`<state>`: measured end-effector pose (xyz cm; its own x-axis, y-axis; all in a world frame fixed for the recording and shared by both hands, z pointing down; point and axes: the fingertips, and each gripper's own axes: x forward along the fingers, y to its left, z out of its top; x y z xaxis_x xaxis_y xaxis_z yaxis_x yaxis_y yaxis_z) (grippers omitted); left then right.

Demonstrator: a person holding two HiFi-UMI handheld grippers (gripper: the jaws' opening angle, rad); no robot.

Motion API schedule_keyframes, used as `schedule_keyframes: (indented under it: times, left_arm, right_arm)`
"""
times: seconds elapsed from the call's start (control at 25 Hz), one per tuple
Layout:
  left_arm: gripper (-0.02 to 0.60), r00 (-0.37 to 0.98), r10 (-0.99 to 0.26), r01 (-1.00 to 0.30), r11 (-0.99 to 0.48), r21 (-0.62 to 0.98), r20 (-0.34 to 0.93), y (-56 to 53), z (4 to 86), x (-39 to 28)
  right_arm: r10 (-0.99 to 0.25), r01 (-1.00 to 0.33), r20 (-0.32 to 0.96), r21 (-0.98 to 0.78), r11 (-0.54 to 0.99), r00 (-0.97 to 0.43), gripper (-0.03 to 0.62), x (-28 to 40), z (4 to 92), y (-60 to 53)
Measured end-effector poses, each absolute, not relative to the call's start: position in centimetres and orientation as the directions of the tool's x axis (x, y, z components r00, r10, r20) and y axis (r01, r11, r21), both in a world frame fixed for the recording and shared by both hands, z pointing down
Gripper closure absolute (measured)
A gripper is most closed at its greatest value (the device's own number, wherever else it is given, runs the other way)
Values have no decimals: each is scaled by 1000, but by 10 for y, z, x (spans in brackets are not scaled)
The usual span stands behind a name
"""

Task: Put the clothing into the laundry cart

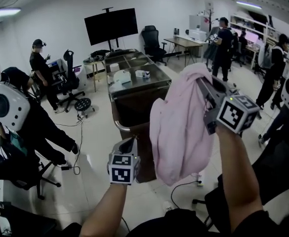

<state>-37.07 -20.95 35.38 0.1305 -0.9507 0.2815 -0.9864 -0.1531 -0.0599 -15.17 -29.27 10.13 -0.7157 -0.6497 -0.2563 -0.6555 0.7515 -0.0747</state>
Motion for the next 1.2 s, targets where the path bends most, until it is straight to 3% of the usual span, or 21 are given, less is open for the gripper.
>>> schedule_keyframes:
  times: [0.36, 0.72, 1.2]
  left_arm:
    - [581, 2, -972, -995, -27, -101, 234, -247, 314, -406]
    - [581, -117, -965, -990, 94, -106, 237, -277, 325, -428]
    - [581, -193, -944, -980, 172, -101, 266, -312, 322, -442]
  right_arm:
    - [-557, -553, -228, -90, 829, -798, 521, -223, 97, -373]
    - [-503, -497, -179, -78, 864, -846, 522, -267, 114, -448]
    - [-483, -483, 20, -74, 872, -875, 520, -333, 192, -526]
